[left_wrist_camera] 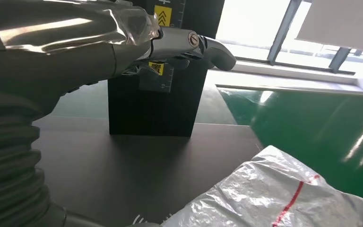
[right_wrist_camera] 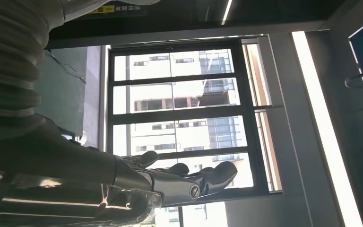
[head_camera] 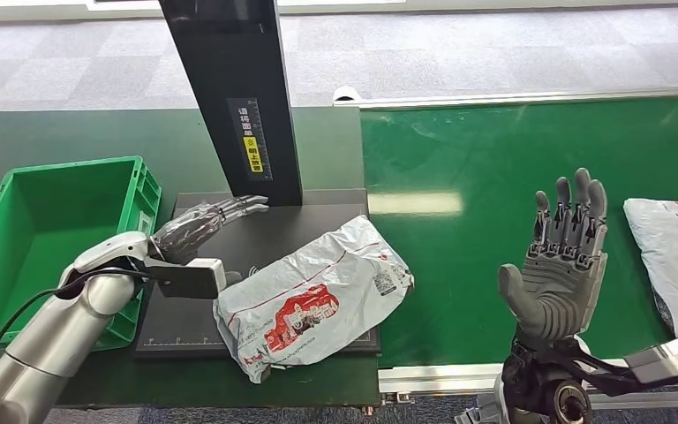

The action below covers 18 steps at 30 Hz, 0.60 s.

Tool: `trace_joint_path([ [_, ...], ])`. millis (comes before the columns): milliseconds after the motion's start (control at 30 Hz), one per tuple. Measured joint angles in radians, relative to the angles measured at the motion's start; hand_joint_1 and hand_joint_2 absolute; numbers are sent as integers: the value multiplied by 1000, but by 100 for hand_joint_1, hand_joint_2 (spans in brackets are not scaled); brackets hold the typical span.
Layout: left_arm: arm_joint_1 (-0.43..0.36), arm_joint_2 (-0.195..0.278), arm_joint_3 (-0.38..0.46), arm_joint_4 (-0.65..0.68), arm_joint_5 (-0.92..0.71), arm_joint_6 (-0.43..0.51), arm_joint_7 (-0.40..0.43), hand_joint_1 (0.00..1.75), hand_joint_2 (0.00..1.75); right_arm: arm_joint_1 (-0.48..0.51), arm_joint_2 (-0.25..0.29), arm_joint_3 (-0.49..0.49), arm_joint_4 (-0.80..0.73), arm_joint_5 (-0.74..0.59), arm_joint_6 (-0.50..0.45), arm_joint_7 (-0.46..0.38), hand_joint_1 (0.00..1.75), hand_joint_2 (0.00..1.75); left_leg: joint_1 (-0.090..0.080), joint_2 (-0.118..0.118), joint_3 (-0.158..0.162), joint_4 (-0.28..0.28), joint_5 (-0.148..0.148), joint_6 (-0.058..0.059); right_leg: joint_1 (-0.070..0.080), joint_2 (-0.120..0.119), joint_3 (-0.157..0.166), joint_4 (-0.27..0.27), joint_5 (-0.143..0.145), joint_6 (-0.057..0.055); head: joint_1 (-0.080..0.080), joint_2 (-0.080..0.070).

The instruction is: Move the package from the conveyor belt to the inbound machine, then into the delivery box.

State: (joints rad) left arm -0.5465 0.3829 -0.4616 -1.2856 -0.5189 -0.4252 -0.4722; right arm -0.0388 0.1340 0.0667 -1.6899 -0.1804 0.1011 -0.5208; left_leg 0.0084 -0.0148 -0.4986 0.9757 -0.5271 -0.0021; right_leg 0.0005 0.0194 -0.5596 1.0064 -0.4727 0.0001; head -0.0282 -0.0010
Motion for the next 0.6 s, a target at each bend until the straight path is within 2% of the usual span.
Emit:
trace_joint_path([
  [133,42,23,48,-63,52,-46,-40,0,175,9,-4,-1,0,0,-3,0,0,175,0,0,0,0,0,0,0,0,0,0,0,0,0,0],
  [267,58,24,71,-110,69,-74,-59,0,175,23,-5,-2,-3,0,-8,0,0,175,0,0,0,0,0,0,0,0,0,0,0,0,0,0],
  [600,61,23,84,-146,76,-78,-62,0,175,33,-7,-6,-7,0,-8,0,0,175,0,0,0,0,0,0,0,0,0,0,0,0,0,0],
])
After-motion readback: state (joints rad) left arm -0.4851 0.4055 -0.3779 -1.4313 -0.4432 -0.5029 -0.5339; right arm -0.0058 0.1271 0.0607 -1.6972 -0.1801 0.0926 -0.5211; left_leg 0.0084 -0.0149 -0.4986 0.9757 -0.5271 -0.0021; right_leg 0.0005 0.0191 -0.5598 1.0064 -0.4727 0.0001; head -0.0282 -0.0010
